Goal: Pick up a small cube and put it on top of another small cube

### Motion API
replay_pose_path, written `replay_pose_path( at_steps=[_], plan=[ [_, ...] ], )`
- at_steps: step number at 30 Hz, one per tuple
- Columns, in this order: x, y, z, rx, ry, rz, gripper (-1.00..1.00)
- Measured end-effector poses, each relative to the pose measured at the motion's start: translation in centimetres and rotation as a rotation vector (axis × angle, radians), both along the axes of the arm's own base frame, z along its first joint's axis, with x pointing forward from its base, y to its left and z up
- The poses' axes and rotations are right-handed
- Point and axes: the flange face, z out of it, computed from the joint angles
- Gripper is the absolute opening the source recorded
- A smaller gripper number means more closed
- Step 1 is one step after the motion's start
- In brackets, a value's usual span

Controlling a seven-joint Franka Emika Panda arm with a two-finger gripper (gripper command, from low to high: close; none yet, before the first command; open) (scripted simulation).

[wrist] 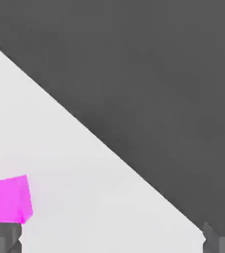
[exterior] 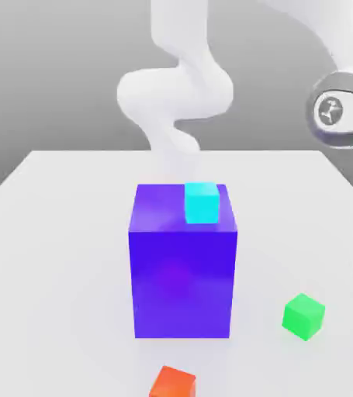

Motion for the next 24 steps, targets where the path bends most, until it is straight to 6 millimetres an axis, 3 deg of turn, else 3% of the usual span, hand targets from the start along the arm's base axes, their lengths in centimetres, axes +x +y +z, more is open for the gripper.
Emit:
replay_pose_path(
  at_steps=[4,7,8,15,19,24],
  plan=[
    [-3.0,3.3,-6.4,-0.002,0.089,0.100,0.00],
    [-3.4,3.8,-10.9,-0.001,0.102,0.113,0.00],
    [-3.5,3.8,-12.3,-0.002,0.103,0.115,-1.00],
    [-3.5,3.8,-12.6,-0.002,0.104,0.116,-1.00],
    [-3.6,3.7,-7.7,-0.003,0.104,0.113,-1.00],
    [-5.6,0.4,-5.5,-0.038,0.092,-0.050,-1.00]
  ],
)
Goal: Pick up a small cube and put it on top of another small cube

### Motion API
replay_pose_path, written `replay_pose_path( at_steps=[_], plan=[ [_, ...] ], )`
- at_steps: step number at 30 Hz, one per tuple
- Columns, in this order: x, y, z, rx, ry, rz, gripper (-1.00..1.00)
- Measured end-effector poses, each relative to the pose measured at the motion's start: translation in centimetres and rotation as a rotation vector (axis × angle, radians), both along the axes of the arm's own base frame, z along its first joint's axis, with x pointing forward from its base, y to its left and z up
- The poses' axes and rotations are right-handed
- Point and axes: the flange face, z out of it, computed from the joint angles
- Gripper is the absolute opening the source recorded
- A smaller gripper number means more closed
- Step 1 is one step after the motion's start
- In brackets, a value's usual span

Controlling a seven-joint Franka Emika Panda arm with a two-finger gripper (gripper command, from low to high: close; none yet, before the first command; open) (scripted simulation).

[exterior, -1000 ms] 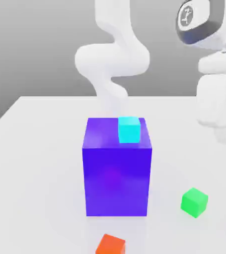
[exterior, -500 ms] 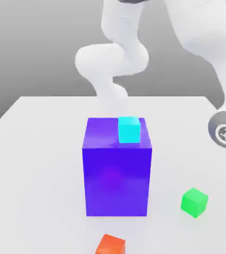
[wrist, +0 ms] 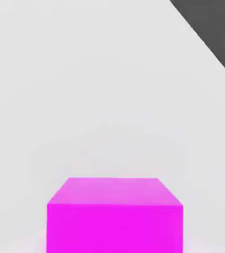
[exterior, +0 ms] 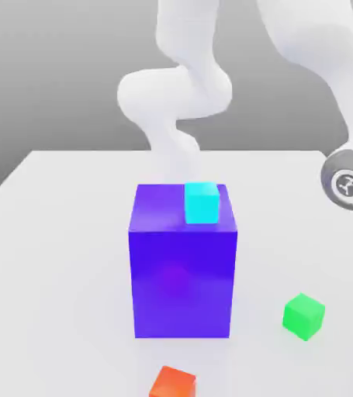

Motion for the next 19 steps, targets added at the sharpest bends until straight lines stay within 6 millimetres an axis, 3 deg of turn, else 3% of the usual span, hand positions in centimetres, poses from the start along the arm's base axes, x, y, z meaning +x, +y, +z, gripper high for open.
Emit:
replay_pose_path(
  at_steps=[10,12,16,17,19],
  plan=[
    [-4.9,-7.4,3.7,0.036,-0.005,-0.421,-1.00],
    [-5.3,-7.8,2.5,0.045,-0.001,-0.453,-1.00],
    [-5.5,-8.0,-1.8,0.047,-0.001,-0.461,-1.00],
    [-5.5,-8.0,-2.4,0.047,-0.001,-0.462,1.00],
    [-5.5,-8.0,-2.4,0.047,-0.001,-0.462,1.00]
  ],
)
